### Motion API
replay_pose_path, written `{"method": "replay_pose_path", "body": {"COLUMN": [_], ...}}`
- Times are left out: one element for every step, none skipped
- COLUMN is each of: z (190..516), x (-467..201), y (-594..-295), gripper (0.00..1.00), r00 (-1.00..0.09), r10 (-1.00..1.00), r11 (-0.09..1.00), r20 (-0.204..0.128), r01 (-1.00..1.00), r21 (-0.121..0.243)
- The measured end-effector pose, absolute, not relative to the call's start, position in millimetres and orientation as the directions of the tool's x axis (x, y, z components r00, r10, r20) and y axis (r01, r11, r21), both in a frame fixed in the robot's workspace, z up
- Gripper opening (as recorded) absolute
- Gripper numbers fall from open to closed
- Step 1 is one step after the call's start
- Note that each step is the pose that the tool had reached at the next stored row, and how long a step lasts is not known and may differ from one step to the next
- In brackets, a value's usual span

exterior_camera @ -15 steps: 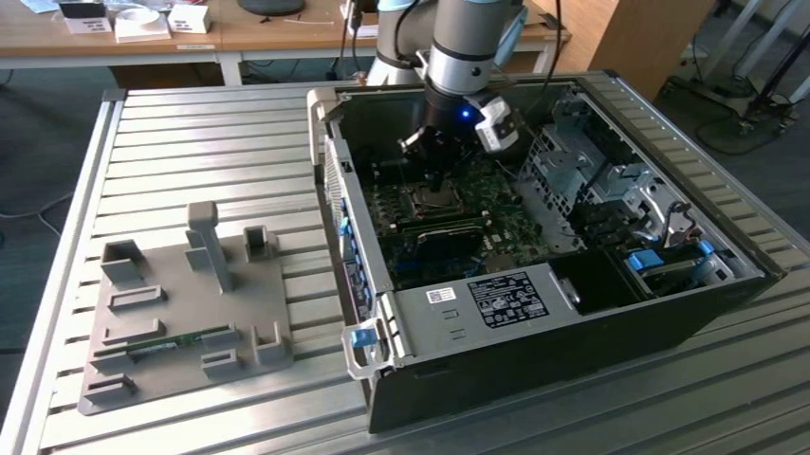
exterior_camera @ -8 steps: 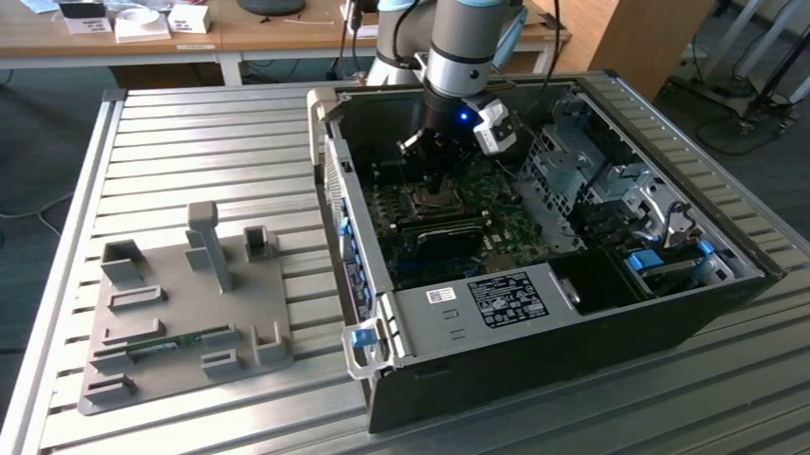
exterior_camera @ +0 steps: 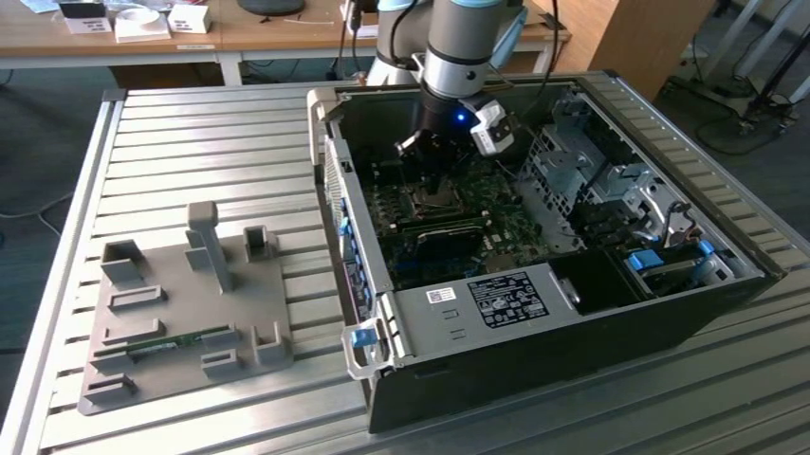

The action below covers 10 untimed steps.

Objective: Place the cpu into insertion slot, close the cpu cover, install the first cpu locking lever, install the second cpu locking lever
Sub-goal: 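Close the cpu cover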

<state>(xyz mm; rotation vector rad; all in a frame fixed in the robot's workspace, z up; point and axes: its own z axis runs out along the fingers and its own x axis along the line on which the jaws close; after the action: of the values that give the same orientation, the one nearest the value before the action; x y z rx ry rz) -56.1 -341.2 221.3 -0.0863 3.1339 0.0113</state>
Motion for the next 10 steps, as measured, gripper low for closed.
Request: {"method": "replay_pose_path", "body": {"z": [220.8, 220.5, 220.1, 219.8, 219.4, 219.1, 218.7, 218.2, 217.4, 216.4], "x": [-57.1, -58.1, -59.1, -60.1, -61.0, -61.5, -61.7, -61.9, -62.1, -62.3], "y": [-341.2, -341.2, -341.2, -341.2, -341.2, -341.1, -341.1, -341.1, -341.1, -341.2], "gripper": [0.11, 0.11, 0.11, 0.11, 0.11, 0.11, 0.11, 0.11, 0.11, 0.11], "r00": [-0.998, -0.998, -0.998, -0.998, -0.998, -0.998, -0.998, -0.998, -0.998, -0.998], "r10": [-0.055, -0.055, -0.055, -0.055, -0.055, -0.055, -0.055, -0.055, -0.055, -0.055], "r11": [0.998, 0.998, 0.998, 0.998, 0.998, 0.998, 0.998, 0.998, 0.998, 0.998], "r20": [-0.007, -0.008, -0.008, -0.009, -0.01, -0.01, -0.01, -0.01, -0.01, -0.01], "r01": [-0.055, -0.055, -0.055, -0.055, -0.055, -0.055, -0.055, -0.055, -0.055, -0.055], "r21": [0.007, 0.007, 0.007, 0.007, 0.007, 0.007, 0.007, 0.007, 0.007, 0.007]}}
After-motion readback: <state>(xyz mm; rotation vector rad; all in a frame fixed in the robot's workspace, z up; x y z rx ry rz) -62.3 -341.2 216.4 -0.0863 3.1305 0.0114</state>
